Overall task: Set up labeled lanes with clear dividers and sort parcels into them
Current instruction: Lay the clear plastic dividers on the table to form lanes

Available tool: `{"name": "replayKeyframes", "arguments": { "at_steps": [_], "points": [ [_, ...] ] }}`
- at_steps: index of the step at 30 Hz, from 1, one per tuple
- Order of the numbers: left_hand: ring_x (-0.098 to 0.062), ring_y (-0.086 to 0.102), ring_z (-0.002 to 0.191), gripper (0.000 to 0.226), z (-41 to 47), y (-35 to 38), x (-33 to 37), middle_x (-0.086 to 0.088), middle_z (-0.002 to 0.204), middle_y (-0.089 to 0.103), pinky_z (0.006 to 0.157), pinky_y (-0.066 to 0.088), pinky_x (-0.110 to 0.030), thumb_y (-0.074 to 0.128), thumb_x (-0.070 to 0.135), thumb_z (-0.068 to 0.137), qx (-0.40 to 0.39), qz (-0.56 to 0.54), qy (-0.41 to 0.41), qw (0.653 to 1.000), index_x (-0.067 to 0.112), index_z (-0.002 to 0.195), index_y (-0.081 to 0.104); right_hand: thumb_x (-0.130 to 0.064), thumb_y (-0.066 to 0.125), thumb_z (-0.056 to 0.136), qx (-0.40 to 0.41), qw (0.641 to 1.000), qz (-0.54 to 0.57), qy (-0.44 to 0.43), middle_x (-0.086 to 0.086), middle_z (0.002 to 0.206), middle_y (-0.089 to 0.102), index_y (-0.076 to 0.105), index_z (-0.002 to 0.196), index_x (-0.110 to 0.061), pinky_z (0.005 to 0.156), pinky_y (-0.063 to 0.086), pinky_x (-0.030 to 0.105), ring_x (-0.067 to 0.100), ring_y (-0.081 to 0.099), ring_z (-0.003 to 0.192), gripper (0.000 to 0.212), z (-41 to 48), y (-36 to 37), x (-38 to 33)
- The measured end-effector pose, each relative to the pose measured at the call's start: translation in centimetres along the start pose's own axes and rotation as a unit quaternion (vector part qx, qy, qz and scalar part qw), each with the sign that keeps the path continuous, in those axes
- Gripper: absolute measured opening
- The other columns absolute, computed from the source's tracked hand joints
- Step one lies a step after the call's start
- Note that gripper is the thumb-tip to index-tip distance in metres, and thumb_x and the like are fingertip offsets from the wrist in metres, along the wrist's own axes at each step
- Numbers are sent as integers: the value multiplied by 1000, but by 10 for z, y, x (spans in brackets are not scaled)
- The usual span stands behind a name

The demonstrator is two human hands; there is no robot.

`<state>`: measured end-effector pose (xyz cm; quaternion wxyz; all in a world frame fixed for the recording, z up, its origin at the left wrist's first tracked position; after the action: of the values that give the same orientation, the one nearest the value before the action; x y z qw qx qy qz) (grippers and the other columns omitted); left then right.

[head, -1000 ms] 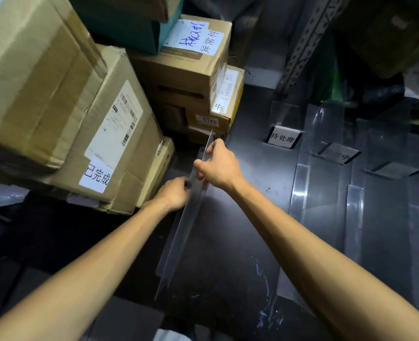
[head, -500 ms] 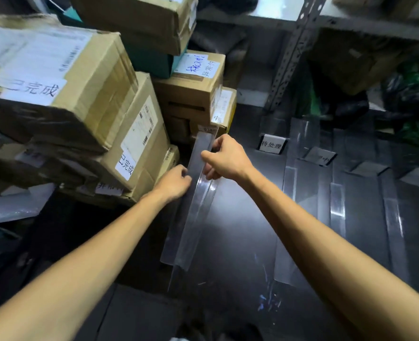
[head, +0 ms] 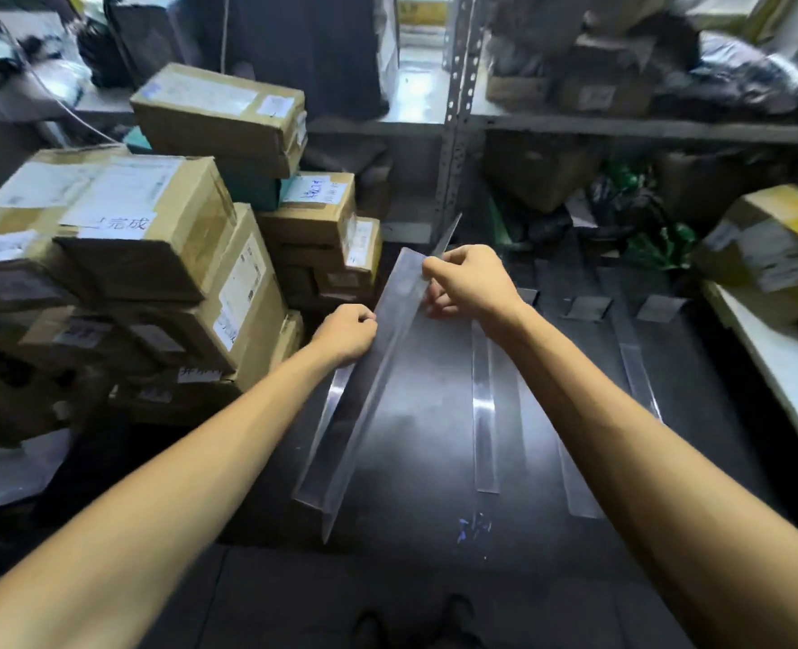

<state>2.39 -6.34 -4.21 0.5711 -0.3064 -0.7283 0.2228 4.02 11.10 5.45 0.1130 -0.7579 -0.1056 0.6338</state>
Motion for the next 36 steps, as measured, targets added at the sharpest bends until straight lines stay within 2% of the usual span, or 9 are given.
{"name": "replayKeyframes", "arguments": {
  "at_steps": [3,5,9,13,16,21,29,33,36],
  "points": [
    [-29,55,73,22,-7,40,36,-10,75,58,67,51,-38,43,6,85,-40,-16,12,999,13,72,59,-15,55,84,33,999,-18,-2,8,56,62,66,78,-3,46,51,23,16,61,45,17,-14,-46,14],
    [-28,49,66,21,-12,62,57,-12,69,52,63,54,-45,40,6,81,-39,-18,21,999,13,68,55,-25,59,86,51,998,-26,8,4,64,63,61,90,-7,47,54,26,16,63,51,19,-23,-73,28],
    [-28,56,63,21,-21,125,115,-11,70,58,69,59,-47,38,10,77,-51,-44,26,997,16,71,56,-20,56,86,59,998,-24,11,7,84,65,57,108,-13,49,58,31,18,70,55,23,-41,-147,66],
    [-24,56,56,19,-24,191,165,-8,70,57,49,53,-34,38,8,83,-81,-92,27,992,14,75,54,-13,49,85,102,989,-108,2,4,80,70,62,119,-13,62,64,41,21,72,53,37,-51,-230,97],
    [-24,54,63,17,-27,228,203,-6,80,60,53,48,-30,41,13,88,-83,-138,27,987,20,93,55,-13,49,87,112,984,-140,2,-2,81,69,59,132,-17,64,64,41,20,72,51,46,-57,-285,113],
    [-20,58,71,25,-24,271,272,-2,94,60,58,50,-33,44,16,91,-75,-147,74,983,17,113,55,-13,46,85,114,980,-164,24,5,70,70,56,133,-13,63,62,41,22,71,51,49,-50,-362,133],
    [-28,65,93,22,25,336,348,-3,94,64,83,56,-45,45,18,90,-88,-98,118,984,18,105,61,-12,49,86,133,973,-186,42,4,76,70,61,125,-15,56,63,41,21,71,49,41,-3,-442,162],
    [-25,64,87,24,64,368,379,-4,91,62,77,56,-41,42,13,92,-101,-119,114,981,15,106,61,-14,48,87,155,959,-232,53,1,71,71,61,119,-20,72,63,42,18,71,52,36,25,-482,164],
    [-17,64,76,26,88,395,398,0,83,64,61,54,-31,41,11,93,-119,-153,92,977,13,108,63,-16,47,85,166,948,-263,64,9,86,74,63,111,-19,84,59,49,31,74,75,30,48,-513,168]
  ]
}}
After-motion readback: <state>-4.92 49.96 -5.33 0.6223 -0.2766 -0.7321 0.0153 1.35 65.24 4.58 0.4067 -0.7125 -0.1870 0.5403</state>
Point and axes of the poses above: each hand's wrist, its own z-axis towards the middle knuckle, its own y-axis out of the palm, x = y × z, the point moved 10 cm from there along z, towards the middle knuckle
